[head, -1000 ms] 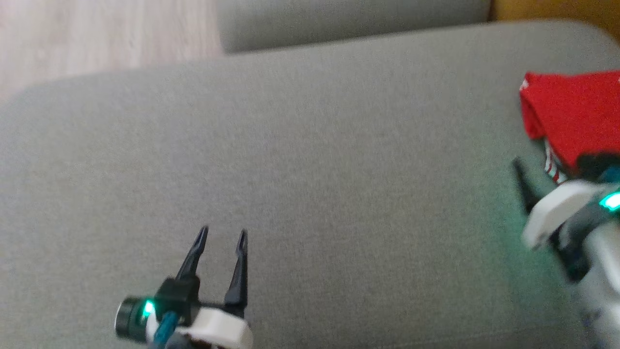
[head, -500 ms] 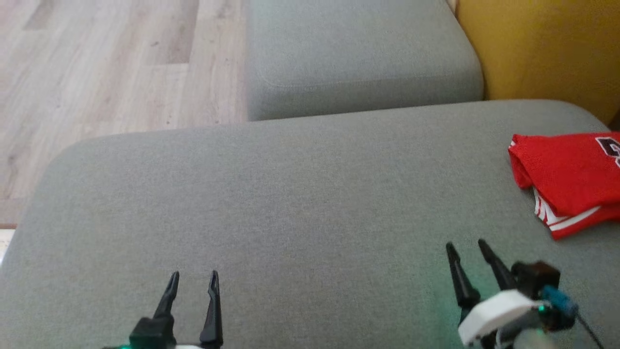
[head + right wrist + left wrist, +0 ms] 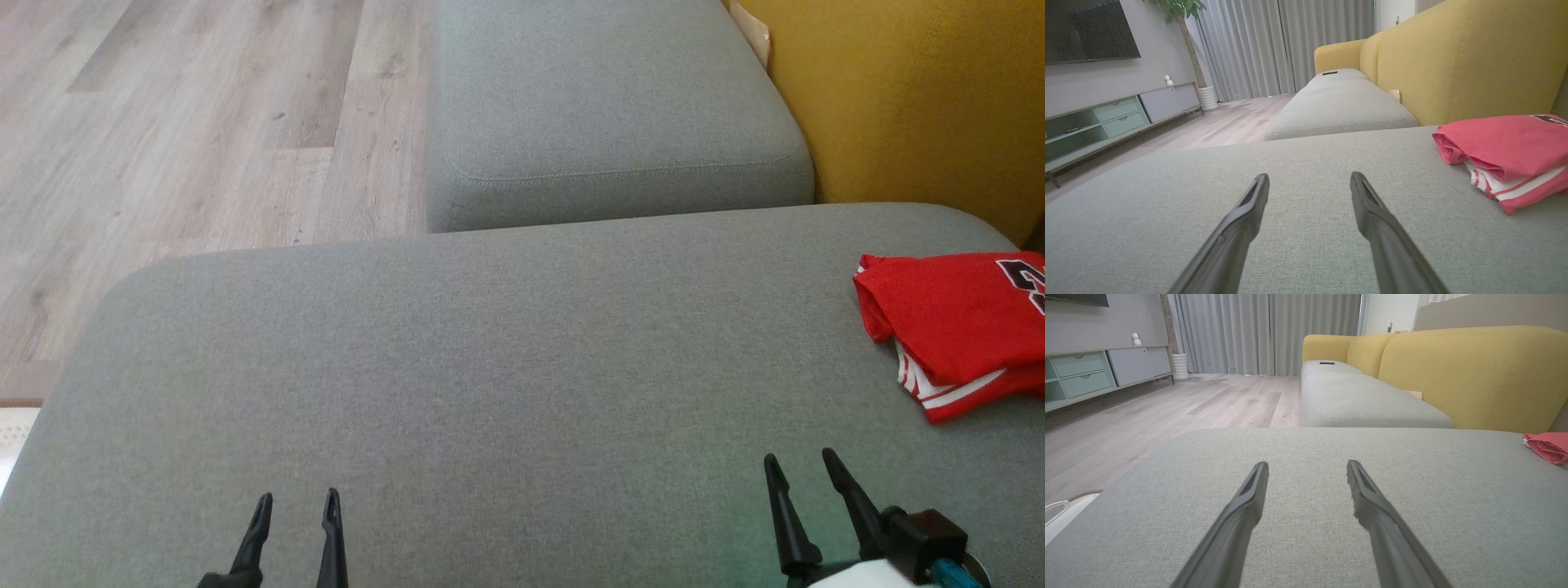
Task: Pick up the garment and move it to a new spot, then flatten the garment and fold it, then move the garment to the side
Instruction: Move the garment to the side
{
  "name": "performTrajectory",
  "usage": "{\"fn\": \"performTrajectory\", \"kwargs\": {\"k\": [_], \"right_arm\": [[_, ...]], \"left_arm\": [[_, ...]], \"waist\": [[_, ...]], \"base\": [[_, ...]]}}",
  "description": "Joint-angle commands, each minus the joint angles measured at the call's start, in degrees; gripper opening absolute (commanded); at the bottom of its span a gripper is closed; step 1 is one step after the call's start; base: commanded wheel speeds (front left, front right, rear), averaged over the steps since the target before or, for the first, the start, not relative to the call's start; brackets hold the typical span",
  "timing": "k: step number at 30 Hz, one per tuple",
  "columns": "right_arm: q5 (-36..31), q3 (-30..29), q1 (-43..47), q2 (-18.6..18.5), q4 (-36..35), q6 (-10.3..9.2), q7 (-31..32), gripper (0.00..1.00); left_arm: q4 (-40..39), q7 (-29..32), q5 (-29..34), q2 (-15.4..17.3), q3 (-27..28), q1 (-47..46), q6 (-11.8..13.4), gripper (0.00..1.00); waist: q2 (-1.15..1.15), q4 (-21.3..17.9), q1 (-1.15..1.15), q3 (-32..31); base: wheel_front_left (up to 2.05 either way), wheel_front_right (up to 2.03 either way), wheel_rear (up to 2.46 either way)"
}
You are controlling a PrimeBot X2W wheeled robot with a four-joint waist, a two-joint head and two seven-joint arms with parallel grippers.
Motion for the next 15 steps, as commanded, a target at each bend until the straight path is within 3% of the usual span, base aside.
{"fn": "performTrajectory", "kwargs": {"k": [1, 15], "right_arm": [[-0.7, 1.0, -1.6, 0.1, -2.5, 0.37, -0.8, 1.0], [-1.4, 1.3, 0.2, 1.1, -3.4, 0.37, -0.8, 1.0]], "left_arm": [[-2.1, -0.7, -0.4, -0.5, 2.2, -2.5, -0.3, 1.0], [-1.4, -0.7, 0.2, -0.6, 3.1, -1.8, -1.0, 1.0]], "waist": [[0.0, -0.1, 0.0, -0.1], [0.0, -0.9, 0.0, -0.8]], "base": [[0.0, 0.0, 0.0], [0.0, 0.0, 0.0]]}}
